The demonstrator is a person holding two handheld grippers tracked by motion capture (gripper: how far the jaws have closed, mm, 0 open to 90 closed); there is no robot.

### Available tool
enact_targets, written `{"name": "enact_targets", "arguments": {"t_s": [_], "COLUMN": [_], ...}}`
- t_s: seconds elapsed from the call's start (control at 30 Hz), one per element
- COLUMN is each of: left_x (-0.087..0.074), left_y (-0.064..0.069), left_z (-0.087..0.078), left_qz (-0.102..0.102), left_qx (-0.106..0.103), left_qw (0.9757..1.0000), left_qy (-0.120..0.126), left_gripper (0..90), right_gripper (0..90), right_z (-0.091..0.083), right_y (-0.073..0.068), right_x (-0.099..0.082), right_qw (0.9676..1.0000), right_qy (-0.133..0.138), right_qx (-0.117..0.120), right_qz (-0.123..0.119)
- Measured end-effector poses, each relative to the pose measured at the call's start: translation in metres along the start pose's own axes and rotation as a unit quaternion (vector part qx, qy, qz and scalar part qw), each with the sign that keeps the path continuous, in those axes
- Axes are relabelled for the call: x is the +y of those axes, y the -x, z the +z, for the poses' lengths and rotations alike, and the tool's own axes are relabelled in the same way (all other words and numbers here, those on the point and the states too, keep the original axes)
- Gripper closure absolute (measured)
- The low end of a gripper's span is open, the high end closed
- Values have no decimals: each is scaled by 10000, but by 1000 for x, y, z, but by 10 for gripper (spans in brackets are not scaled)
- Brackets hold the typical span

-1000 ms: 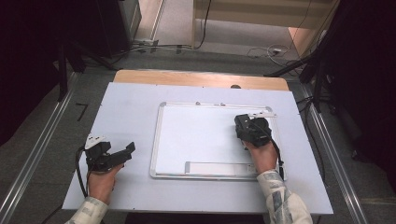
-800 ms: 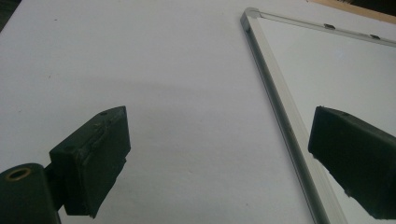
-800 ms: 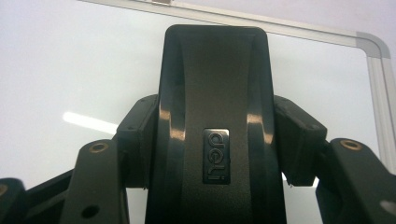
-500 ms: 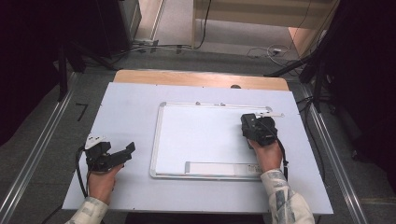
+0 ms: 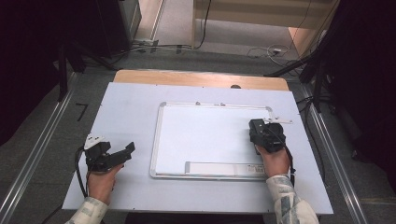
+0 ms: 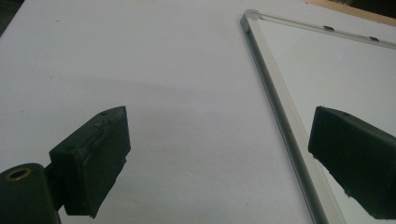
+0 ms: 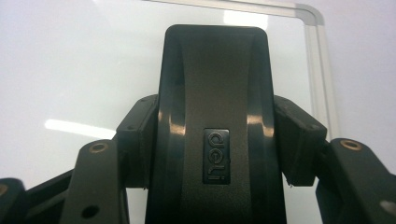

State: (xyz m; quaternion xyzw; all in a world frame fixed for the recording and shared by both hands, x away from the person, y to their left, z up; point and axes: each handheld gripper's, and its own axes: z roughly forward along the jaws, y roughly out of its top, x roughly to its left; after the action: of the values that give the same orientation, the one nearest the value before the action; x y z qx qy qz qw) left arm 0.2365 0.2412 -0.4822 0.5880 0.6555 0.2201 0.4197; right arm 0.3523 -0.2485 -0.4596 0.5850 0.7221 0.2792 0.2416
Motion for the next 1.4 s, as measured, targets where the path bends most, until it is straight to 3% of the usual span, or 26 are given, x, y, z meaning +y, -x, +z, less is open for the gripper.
{"name": "enact_targets", "arguments": {"t_s": [0.47, 0.67, 0.9, 0.97, 1.3, 1.4], "left_x": [0, 0, 0, 0, 0, 0], "left_y": [0, 0, 0, 0, 0, 0], "left_z": [0, 0, 0, 0, 0, 0], "left_qz": [1, 2, 3, -8, -11, -3], "left_qx": [10, 12, 9, 8, 0, -2], "left_qw": [10000, 10000, 10000, 10000, 10000, 10000], "left_qy": [3, 3, 1, 16, 14, 8], "left_gripper": [62, 62, 62, 62, 62, 62], "right_gripper": [372, 372, 370, 372, 362, 319], "right_z": [-5, 1, 10, 11, 11, 12], "right_y": [18, 22, 23, 24, 25, 25], "right_x": [-14, -18, -22, -24, -24, -24], "right_qw": [9995, 9990, 9983, 9984, 9987, 9987], "right_qy": [-71, -176, -355, -327, -326, -356], "right_qx": [-255, -274, -385, -329, -315, -264], "right_qz": [168, 304, 242, 316, 243, 251]}}
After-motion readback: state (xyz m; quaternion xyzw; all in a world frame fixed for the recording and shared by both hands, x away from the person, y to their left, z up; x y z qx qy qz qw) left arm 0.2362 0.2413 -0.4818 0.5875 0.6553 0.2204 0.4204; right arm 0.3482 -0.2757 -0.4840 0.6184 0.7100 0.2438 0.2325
